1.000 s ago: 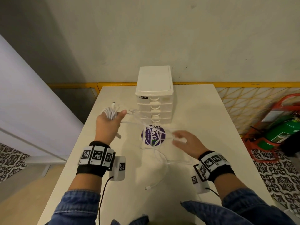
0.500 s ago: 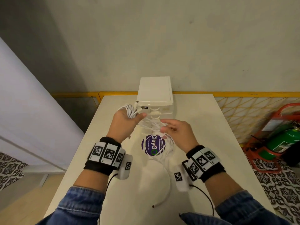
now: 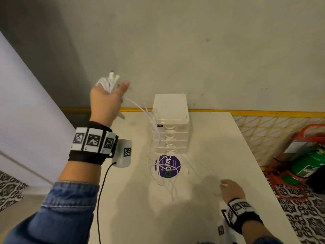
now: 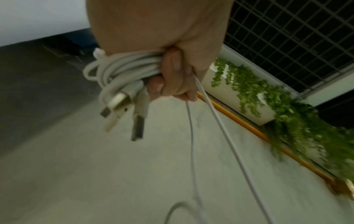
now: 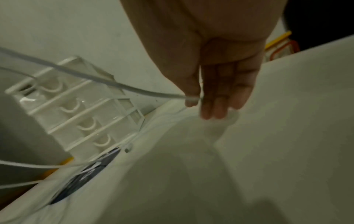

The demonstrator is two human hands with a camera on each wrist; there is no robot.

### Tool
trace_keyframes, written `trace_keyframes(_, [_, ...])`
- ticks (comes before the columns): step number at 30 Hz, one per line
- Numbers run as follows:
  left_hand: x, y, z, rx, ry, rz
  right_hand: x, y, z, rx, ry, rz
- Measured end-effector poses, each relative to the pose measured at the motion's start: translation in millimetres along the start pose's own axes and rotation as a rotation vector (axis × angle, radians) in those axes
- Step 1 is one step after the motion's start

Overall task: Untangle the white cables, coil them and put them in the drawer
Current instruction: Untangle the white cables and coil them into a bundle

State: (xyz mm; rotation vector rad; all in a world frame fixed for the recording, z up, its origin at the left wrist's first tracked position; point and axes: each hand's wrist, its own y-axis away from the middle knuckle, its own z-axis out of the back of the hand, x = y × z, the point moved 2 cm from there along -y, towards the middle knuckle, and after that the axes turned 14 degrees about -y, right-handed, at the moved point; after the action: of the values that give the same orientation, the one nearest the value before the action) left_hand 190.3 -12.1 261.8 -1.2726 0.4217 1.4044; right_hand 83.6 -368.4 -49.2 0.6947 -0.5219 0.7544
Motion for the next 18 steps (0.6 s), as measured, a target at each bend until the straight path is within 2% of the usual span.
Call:
trace_keyframes(2, [-3.7,17.4,-17.3,0.139,-0.051,-0.001,27.0,7.9,3.8,-0.042,0.07,0.117])
trace_keyframes(4, [-5.1,42.3,-37.3,0.29,-0.1,-0.003,76.2,28.3,13.0,-0.114,-0.207,0.387])
trace_keyframes(5, [-5.4,54.0,-45.7,0.34,-0.113,-0.01,104.4,44.9,17.3,-0.064,-0.403,0.512])
trace_keyframes(7, [-4.7,71.5,-59.7,0.389,-0.128,-0.037,157.8,81.6,20.6,0.23,-0.683,0.642])
trace_keyframes(8, [-4.8,77.1,-64.3,0.403,-0.117,-0.05,176.6,96.0,19.1,0.367,-0.706,0.663])
trace_keyframes(10, [-5.9,81.1,-66.6,0.405,-0.098,-0.054,193.3,113.9,14.0,0.548,-0.582,0.682])
trace_keyframes(13, [-4.5,71.6,-52.7,0.314,-0.081,-0.005,174.0,117.1,3.5,0.71,-0.326,0.688])
trace_keyframes(15, [2.7,59.2,-41.3,0.236,-0.042,0.046,157.2,113.6,-6.2,0.731,-0.329,0.692])
trace_keyframes(18, [16.2,47.2,-28.5,0.159,-0.056,0.081,141.1,103.0,-14.5,0.642,-0.619,0.533])
